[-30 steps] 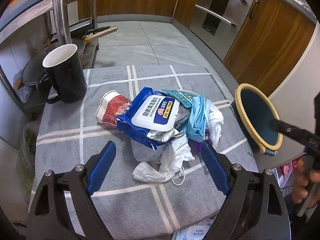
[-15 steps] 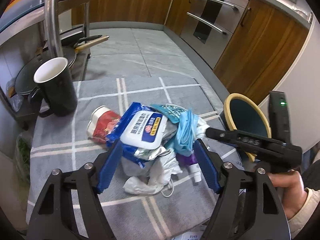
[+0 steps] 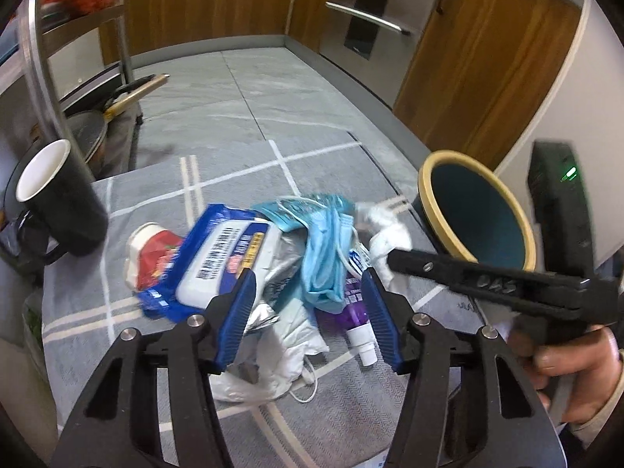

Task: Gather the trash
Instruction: 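Grasp the blue face masks with the left gripper while the right gripper grasps white tissue, then carry the masks and tissue over the teal bin with both grippers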

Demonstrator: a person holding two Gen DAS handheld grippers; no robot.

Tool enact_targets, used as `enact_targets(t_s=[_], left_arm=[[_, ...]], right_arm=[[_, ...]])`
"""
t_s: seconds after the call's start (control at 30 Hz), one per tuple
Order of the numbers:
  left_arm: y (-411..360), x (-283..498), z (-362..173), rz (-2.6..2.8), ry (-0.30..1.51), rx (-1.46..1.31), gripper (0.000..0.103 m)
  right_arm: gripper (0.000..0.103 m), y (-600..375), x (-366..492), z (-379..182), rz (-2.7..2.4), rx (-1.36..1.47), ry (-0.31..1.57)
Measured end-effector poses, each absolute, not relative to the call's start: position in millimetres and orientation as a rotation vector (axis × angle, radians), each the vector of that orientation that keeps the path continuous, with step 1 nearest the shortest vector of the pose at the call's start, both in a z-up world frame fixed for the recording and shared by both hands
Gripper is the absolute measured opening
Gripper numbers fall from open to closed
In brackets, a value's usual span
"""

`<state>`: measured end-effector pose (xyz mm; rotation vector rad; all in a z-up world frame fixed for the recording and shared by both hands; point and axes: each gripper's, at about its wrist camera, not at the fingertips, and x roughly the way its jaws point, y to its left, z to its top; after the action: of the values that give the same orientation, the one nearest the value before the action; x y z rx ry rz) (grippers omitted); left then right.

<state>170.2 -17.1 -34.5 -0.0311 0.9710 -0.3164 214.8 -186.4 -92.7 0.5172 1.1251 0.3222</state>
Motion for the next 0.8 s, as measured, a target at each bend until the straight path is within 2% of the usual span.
enact_targets(t_s=[0.27,0.33,0.47,0.57,0.8], left_arm=[[-44,185,-58,-0.324,1.028,0.063,0.05],[-48,188,-63,-0.321,1.043,0.08,0.044],[-57,190,-71,-0.318,1.071,0.119,0.019],[-58,188,-69,-0.338,1.073,0.103,0.007],[-53,178,-47,-0.398,1.026,0.01,0.005]], right_arm=[[0.027,-209,200,-71,0.333,0.532,1.091],[0.027,-215,196,-64,0.336,0.532,1.079],[0.027,-229,190,-53,0.338,0.548,1.056],[0.027,-236,187,-48,0.335,0.554,1.043],[0.027,-247,176,-37,0.335,0.552,1.021]])
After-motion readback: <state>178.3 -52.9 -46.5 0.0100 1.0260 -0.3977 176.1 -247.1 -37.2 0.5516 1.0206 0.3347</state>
